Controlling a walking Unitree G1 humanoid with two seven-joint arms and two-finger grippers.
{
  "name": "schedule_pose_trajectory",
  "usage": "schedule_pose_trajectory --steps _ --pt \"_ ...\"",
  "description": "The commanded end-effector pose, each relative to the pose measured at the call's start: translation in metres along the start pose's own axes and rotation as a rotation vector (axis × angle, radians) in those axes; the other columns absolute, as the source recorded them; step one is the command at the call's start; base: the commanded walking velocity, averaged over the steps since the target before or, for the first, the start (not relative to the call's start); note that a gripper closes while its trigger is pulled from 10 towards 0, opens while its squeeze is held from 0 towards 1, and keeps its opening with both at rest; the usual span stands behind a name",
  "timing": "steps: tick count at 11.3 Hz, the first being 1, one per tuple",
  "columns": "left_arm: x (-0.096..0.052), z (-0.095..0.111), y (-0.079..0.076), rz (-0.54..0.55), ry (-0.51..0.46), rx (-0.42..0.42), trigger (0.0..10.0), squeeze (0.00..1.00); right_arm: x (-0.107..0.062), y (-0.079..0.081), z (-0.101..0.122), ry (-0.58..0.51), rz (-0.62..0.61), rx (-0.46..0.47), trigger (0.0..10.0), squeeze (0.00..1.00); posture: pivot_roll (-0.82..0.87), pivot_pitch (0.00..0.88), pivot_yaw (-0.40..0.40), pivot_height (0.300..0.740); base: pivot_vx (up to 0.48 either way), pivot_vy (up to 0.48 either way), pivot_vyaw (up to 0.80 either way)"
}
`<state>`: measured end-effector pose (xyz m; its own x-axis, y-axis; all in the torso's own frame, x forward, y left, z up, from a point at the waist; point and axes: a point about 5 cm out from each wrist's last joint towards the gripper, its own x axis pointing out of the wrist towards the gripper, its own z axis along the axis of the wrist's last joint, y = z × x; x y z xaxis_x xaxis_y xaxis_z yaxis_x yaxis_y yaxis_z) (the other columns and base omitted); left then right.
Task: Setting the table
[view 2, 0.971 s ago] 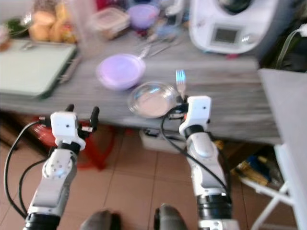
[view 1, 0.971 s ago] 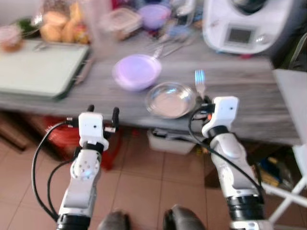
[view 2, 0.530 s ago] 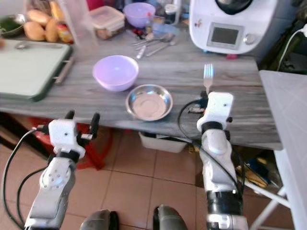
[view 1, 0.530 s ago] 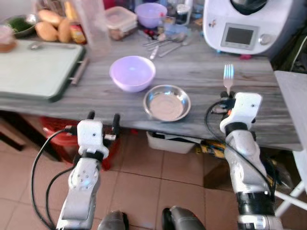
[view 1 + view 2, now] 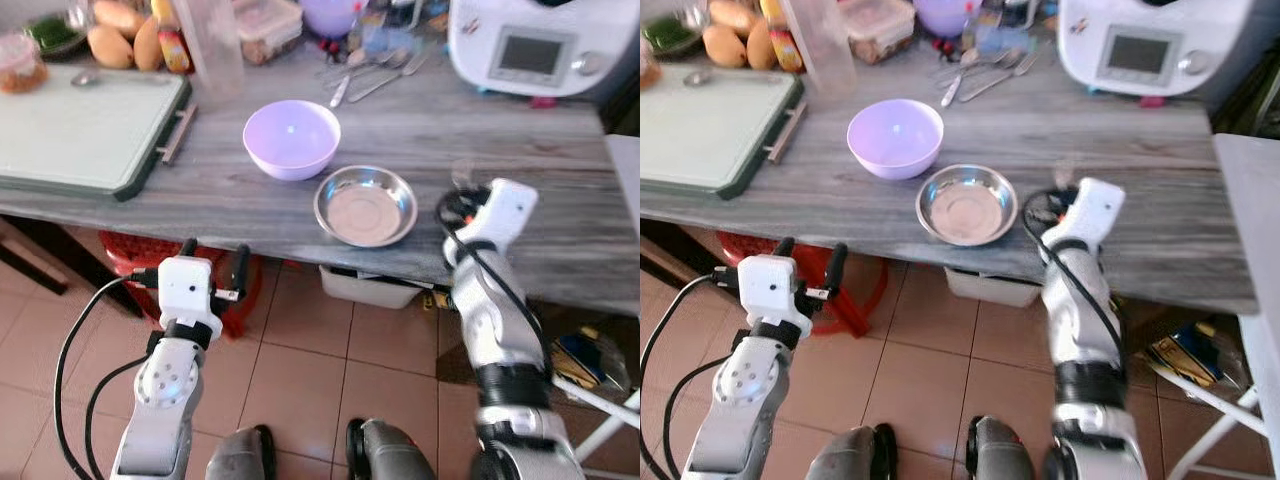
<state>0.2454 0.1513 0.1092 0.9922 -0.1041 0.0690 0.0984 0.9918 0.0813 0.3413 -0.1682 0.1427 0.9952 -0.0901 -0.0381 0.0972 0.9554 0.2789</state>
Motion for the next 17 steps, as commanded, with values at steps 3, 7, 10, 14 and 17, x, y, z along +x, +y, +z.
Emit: schedule_pose_trajectory --steps 3,7,10,14,17 --pt "-0.003 0.003 -0.002 -0.014 0.003 -0.002 10.0 0.00 0.006 0.004 -0.011 0.088 -0.006 0.068 10.0 0.00 -0.01 0.237 0.017 0.740 0.000 0.000 0.00" --pt "-0.002 0.002 -0.003 -0.019 0.007 -0.006 10.0 0.00 -0.001 -0.004 -0.024 0.177 -0.038 0.051 10.0 0.00 -0.02 0.233 0.010 0.740 0.000 0.000 0.00" --pt "0.000 0.002 -0.005 -0.025 0.005 -0.011 10.0 0.00 -0.006 -0.016 -0.028 0.217 -0.062 0.013 10.0 0.00 -0.02 0.228 0.009 0.740 0.000 0.000 0.00" --pt "-0.001 0.003 -0.006 -0.039 0.003 -0.020 10.0 0.00 -0.008 -0.018 -0.025 0.201 -0.062 -0.024 10.0 1.00 -0.02 0.226 0.009 0.740 0.000 0.000 0.00" --pt "-0.004 0.008 -0.019 -0.158 -0.024 -0.093 10.0 0.00 -0.008 -0.018 -0.016 0.143 -0.054 -0.059 10.0 1.00 -0.02 0.226 0.008 0.740 0.000 0.000 0.00"
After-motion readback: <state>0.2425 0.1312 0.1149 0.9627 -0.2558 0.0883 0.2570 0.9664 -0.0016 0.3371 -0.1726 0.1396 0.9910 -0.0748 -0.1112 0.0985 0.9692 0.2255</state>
